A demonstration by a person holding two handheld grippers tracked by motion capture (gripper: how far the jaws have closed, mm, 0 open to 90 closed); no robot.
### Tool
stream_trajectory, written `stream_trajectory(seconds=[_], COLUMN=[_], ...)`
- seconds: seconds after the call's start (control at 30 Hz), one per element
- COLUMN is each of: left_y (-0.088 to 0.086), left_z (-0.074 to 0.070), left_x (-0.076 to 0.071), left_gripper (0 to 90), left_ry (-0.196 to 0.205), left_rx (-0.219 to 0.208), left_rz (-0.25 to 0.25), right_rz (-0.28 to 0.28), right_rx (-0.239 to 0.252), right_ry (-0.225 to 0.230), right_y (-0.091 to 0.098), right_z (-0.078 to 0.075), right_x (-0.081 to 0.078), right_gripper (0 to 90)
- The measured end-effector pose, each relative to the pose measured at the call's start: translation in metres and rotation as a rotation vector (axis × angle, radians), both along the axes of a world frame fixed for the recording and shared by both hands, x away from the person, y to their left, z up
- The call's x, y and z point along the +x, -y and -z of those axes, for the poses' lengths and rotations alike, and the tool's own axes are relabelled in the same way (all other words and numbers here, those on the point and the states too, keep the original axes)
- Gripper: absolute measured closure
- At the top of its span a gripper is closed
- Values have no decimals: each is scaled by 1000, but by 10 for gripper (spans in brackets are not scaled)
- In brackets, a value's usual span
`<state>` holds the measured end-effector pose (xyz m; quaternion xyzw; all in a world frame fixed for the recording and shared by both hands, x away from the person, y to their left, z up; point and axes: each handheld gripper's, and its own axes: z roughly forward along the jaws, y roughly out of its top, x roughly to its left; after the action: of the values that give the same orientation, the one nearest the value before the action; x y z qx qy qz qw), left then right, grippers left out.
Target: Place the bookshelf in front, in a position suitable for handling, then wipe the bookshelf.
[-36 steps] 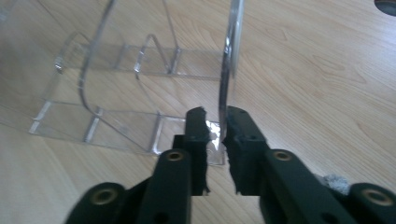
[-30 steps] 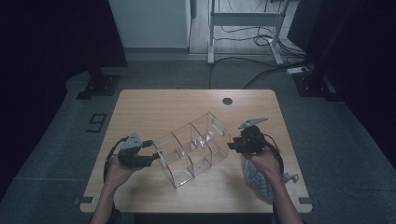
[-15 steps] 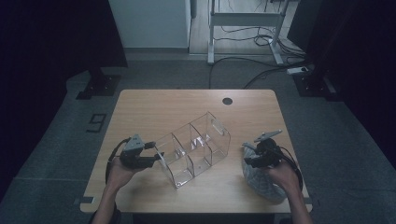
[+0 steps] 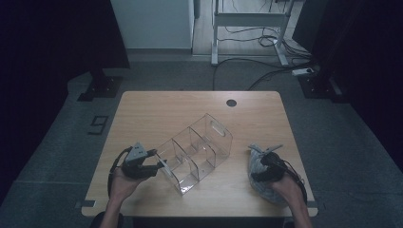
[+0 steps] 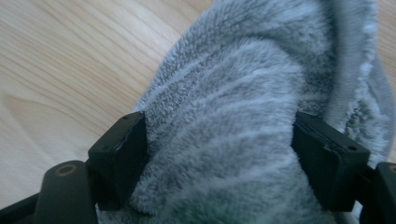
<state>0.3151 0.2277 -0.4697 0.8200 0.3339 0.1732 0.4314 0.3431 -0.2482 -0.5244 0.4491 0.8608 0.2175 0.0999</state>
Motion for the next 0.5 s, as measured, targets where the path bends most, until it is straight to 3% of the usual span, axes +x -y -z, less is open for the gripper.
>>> stream_trajectory(seconds=[0.23,0.4,0.5], left_y=[1,1,1], left_z=[0,1,1], left_x=[-5,-7,-9], left_gripper=[432,432,432], left_ry=[-4,0,4], left_rx=[-11,-16,-18], left_rz=[-29,-37,-38], right_rz=[-38,-44,-32], right_rx=[-16,-19,-19], right_ry=[43,42,51], right_y=[-3,-3,-2], right_z=[6,6,5], right_x=[-5,-5,-6], right_gripper=[126,129,199])
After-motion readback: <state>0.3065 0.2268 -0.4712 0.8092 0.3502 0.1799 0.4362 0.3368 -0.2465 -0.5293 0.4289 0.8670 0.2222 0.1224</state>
